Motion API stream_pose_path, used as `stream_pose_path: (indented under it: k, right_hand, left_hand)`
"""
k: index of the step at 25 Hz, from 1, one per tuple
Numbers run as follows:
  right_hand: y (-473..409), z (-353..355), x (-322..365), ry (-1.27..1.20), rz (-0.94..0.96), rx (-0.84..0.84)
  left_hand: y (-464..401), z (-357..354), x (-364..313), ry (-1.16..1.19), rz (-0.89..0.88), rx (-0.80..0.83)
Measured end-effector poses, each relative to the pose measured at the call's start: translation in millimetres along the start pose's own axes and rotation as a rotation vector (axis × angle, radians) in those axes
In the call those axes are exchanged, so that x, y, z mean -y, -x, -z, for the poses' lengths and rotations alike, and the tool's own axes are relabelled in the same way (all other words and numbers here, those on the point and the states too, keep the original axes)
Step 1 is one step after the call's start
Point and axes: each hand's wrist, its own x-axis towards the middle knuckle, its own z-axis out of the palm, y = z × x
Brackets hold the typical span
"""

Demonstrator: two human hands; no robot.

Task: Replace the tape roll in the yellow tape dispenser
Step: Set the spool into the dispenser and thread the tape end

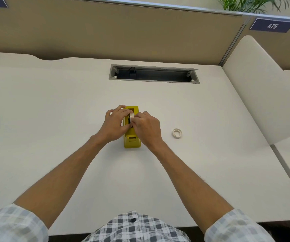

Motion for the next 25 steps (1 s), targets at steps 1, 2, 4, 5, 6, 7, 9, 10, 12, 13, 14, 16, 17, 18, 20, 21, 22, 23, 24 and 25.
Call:
stream_pose_path:
  k: [1,2,4,5,6,7,9,10,12,13,14,16,17,18,20,21,22,23,24,25]
  right_hand:
    - [-0.2,0.1,0.2,0.002,0.002,-0.007]
    - [-0.4,0.0,0.4,0.003,-0.001,-0.012]
    - [-1.5,-0.3,0.3,0.014,-0.018,-0.004]
    - [-2.5,-0.2,0.0,0.027,-0.022,0.005]
    - [-3.6,0.0,-0.3,0.039,-0.02,0.015]
    - [-4.6,0.7,-0.4,0.044,-0.017,0.025]
    - [-6.6,3.4,-0.5,0.031,-0.008,0.025]
    - [-7.2,4.3,-0.5,0.026,-0.002,0.016]
    - [-8.2,3.9,-0.5,0.027,0.011,0.015]
    - [-8.6,2.9,-0.3,0.031,0.015,0.03]
    - [-8.8,1.5,0.3,0.036,0.015,0.048]
    - [-8.1,-1.8,1.5,0.03,0.005,0.068]
    - [-7.4,-3.0,1.9,0.019,-0.003,0.072]
    - [-6.7,-3.6,2.1,0.008,-0.012,0.074]
    - [-5.2,-3.8,1.5,0.003,-0.021,0.044]
    - [-4.8,-3.5,0.9,0.006,-0.023,0.017]
    - [-4.7,-2.7,0.1,0.009,-0.023,-0.003]
    - [-4.7,-1.9,-1.1,0.007,-0.019,-0.014]
    - [-4.8,-1.6,-2.1,-0.002,-0.011,-0.023]
    - [-4.6,-1.2,-3.1,-0.014,-0.005,-0.03]
  left_hand:
    - [0.1,0.1,0.1,-0.003,-0.001,0.005]
    - [0.2,0.1,0.5,-0.006,0.0,0.008]
    - [0.1,-0.3,1.0,-0.014,0.0,0.007]
    - [0.3,-0.3,1.0,-0.018,0.0,0.006]
    - [0.3,-0.4,0.8,-0.022,-0.001,0.005]
    - [0.2,-0.3,0.8,-0.025,-0.003,0.005]
    - [0.0,-0.4,1.1,-0.034,-0.008,0.003]
    - [0.1,-0.5,1.2,-0.036,-0.01,0.002]
    - [-0.2,-0.6,1.3,-0.039,-0.009,0.001]
    - [-0.2,-0.6,1.5,-0.044,-0.009,0.001]
    - [-0.3,-0.5,1.8,-0.049,-0.012,0.0]
    - [-0.2,-0.4,2.3,-0.057,-0.019,-0.003]
    - [-0.2,-0.5,2.6,-0.055,-0.021,-0.004]
    - [-0.1,-0.6,2.8,-0.051,-0.024,-0.005]
    - [0.0,-0.6,2.9,-0.043,-0.028,-0.004]
    - [-0.1,-0.5,3.2,-0.042,-0.029,-0.003]
    - [-0.2,-0.7,3.4,-0.043,-0.029,-0.003]
    - [-0.2,-0.8,3.5,-0.043,-0.028,-0.003]
    - [0.0,-0.5,3.6,-0.043,-0.027,-0.003]
    - [-0.1,-0.4,3.4,-0.043,-0.025,-0.001]
